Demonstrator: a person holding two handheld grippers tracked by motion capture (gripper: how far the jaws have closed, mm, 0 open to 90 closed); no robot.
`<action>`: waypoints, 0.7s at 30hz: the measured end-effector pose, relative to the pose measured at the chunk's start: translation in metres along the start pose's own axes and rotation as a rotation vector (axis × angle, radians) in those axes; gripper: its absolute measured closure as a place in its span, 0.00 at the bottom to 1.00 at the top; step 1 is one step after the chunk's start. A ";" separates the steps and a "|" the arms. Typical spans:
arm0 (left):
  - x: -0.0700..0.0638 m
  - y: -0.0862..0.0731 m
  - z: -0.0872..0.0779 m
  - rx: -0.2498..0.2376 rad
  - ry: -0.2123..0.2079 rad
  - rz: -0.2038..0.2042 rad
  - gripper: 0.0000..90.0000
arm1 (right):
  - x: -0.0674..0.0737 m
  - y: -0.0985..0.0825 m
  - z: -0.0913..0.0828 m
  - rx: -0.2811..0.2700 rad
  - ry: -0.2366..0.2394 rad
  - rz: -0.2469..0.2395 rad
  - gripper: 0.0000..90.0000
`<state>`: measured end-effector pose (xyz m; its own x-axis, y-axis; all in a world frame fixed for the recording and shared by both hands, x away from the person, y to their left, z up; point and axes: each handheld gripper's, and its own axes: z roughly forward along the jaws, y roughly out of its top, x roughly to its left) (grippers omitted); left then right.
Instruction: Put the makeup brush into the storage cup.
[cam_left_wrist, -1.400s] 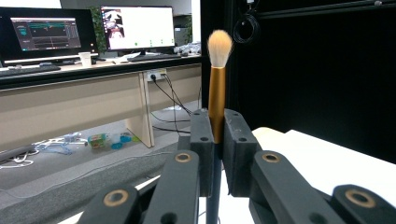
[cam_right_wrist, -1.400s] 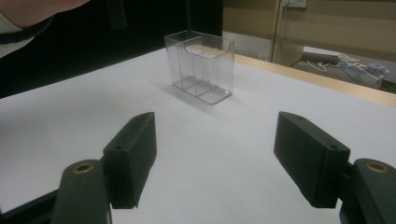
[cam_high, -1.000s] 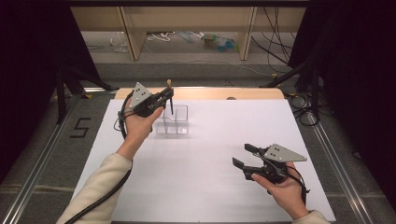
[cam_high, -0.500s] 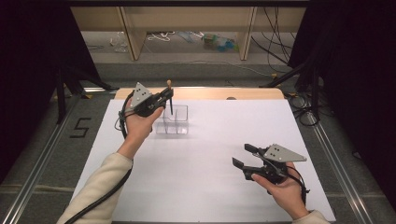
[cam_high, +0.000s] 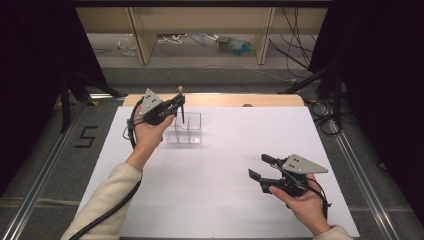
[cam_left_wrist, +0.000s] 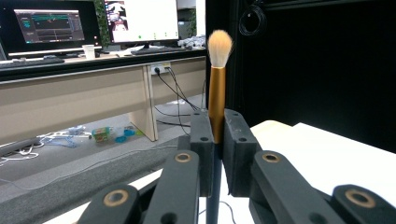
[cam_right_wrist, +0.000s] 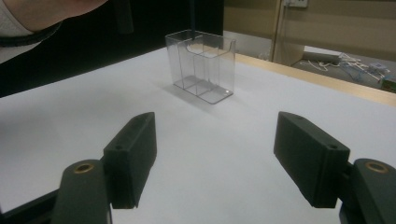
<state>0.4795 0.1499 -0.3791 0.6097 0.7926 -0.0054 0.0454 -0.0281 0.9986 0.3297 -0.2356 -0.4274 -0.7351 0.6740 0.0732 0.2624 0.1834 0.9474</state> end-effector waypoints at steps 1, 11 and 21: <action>0.000 0.000 0.000 0.001 0.000 0.001 0.93 | 0.000 0.000 0.000 0.000 0.000 0.000 0.34; -0.001 -0.003 0.004 0.007 0.002 -0.001 0.93 | 0.000 0.000 0.000 0.000 -0.002 -0.002 0.34; 0.000 -0.006 0.006 0.013 0.002 -0.001 0.93 | 0.000 0.000 0.001 -0.004 0.012 0.006 0.34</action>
<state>0.4835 0.1462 -0.3853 0.6077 0.7941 -0.0067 0.0566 -0.0349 0.9978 0.3300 -0.2352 -0.4279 -0.7409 0.6665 0.0827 0.2643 0.1761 0.9482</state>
